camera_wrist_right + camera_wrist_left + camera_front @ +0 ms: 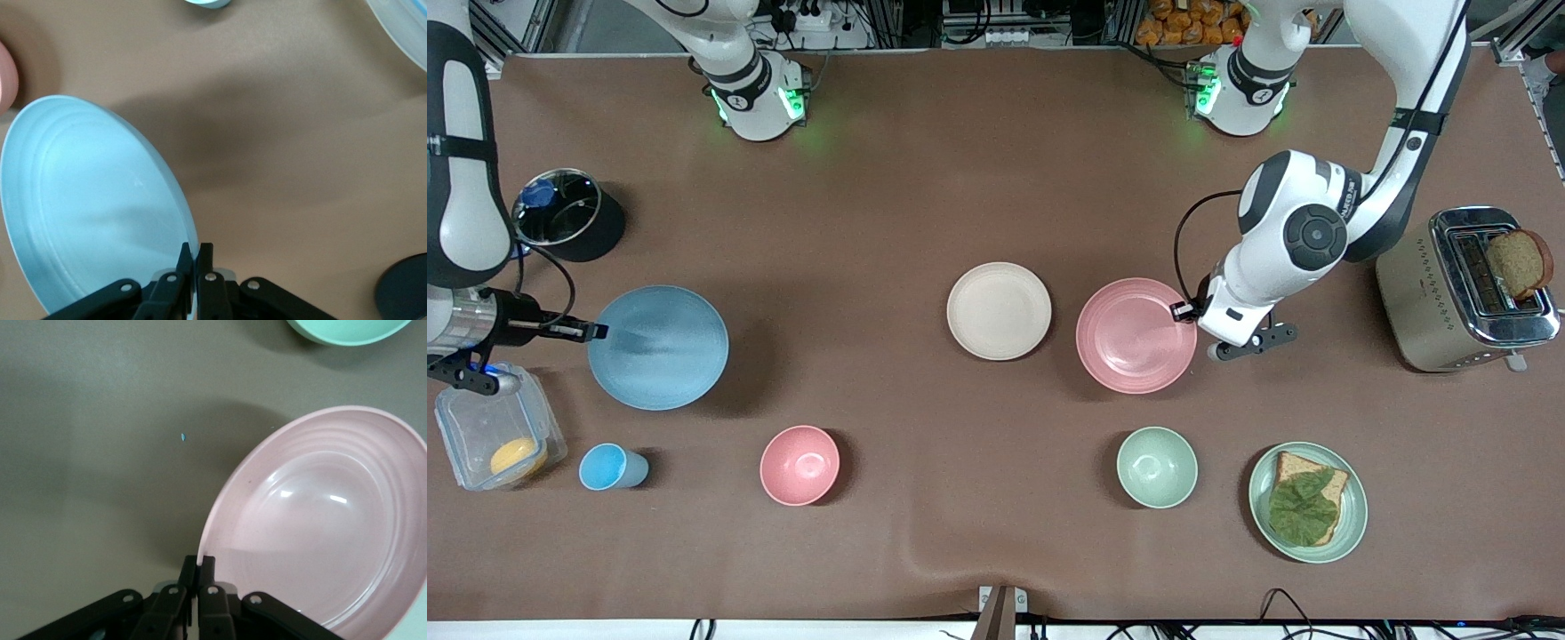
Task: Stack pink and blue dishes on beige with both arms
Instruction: 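Carry the pink plate toward the beige plate with the left gripper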
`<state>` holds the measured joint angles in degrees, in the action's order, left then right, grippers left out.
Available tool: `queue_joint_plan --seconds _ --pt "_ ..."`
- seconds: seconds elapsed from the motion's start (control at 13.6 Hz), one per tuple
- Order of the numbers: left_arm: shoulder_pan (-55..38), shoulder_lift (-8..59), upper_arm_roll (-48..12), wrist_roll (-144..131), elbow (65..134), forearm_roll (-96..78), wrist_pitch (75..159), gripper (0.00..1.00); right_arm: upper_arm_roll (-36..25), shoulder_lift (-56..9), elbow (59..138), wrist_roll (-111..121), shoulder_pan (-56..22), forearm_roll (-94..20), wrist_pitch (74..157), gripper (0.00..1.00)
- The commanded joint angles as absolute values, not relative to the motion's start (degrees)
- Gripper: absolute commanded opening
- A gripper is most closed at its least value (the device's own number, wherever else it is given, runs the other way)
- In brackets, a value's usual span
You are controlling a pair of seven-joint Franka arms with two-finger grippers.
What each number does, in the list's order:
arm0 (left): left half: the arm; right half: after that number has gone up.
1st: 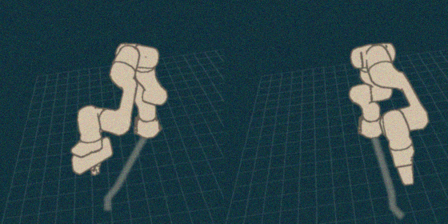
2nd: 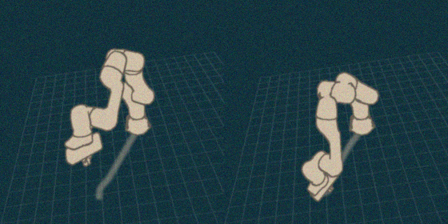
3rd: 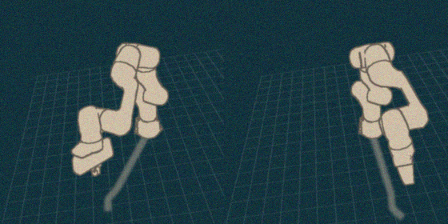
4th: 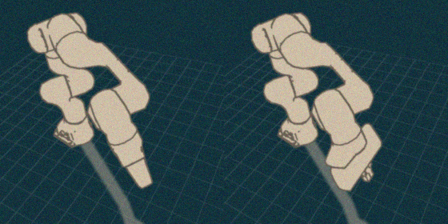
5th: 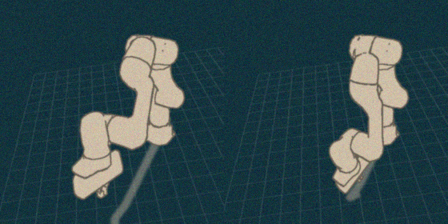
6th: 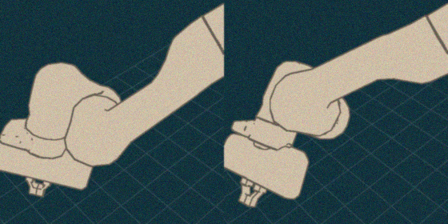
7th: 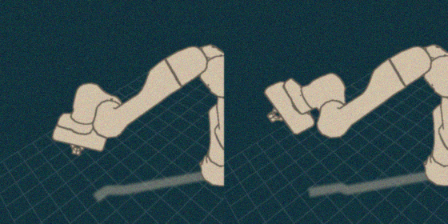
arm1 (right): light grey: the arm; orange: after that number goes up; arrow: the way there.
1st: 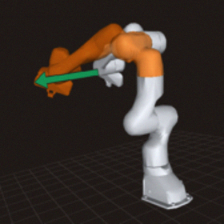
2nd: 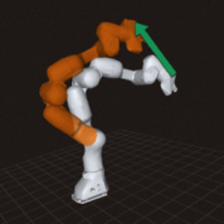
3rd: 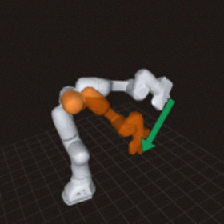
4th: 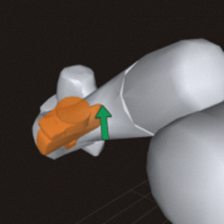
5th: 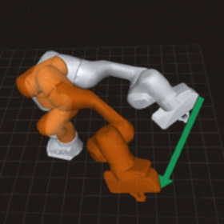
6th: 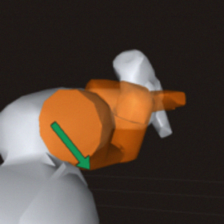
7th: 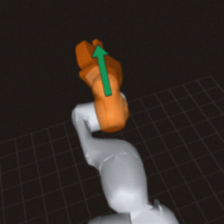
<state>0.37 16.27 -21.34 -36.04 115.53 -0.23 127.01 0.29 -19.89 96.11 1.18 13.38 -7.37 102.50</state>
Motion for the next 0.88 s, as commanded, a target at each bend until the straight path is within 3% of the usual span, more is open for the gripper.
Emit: queue_joint_plan --seconds 0.0,0.81 --pt "-0.7 16.79 -21.36 -37.7 114.7 -0.88 126.3 0.0 0.97 -20.22 93.87 3.94 13.62 -6.33 101.16 0.0" --pt "-0.26 14.24 -22.58 -38.41 114.87 -0.88 122.88 0.0 1.06 -19.69 93.6 2.99 2.82 -6.59 94.04 0.0"
